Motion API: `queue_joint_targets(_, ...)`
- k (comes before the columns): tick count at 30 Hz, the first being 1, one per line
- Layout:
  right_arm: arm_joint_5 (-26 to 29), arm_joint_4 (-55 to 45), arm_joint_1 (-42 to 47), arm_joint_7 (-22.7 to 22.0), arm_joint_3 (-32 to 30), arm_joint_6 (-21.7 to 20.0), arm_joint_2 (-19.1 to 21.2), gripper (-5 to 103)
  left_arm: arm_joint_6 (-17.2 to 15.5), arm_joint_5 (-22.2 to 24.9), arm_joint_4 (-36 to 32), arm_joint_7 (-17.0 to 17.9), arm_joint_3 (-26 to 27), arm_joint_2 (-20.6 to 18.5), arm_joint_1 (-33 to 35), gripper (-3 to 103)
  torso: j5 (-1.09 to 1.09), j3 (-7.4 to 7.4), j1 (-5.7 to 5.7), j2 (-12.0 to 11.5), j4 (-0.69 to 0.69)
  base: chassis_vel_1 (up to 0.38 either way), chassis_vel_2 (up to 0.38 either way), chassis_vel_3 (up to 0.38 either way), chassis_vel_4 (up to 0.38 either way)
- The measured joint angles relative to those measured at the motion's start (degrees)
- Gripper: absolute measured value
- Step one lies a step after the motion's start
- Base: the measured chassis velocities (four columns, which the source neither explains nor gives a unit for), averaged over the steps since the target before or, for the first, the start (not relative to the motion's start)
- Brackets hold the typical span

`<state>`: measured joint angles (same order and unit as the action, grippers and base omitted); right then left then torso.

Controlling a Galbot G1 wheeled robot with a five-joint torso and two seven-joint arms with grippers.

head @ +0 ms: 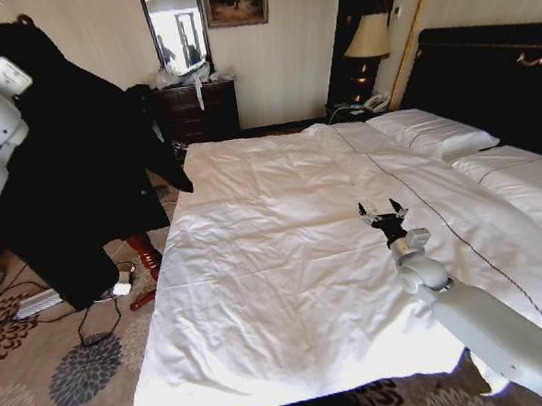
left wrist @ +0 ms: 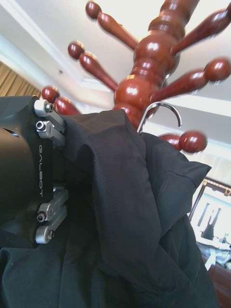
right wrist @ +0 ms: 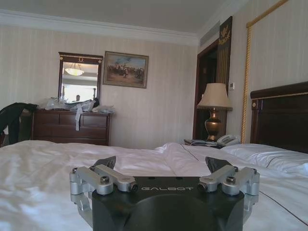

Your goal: Pick up the clothes from the bed and hang them on the clothes hanger.

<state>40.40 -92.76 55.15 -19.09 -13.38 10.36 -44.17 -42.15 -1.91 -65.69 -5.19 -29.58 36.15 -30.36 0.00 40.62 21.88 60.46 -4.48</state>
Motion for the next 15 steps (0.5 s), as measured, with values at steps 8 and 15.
queue_joint_targets(8,-0.2,0.5,0.1,-0.2,0.0,0.2,0.0,100,0.1,1.5,3.2,-1.2,-0.6,0.6,0.2,25,0.01,-0.02,0.00,0.0,0.02,0.000,0.000,0.000,0.000)
queue_joint_targets(15,-0.3,0.7,0.2,-0.5,0.2,0.2,-0.4,100,0.1,3.5,3.6,-2.1,-1.0,0.5,0.7,25,-0.04,0.00,0.00,0.0,0.00,0.000,0.000,0.000,0.000)
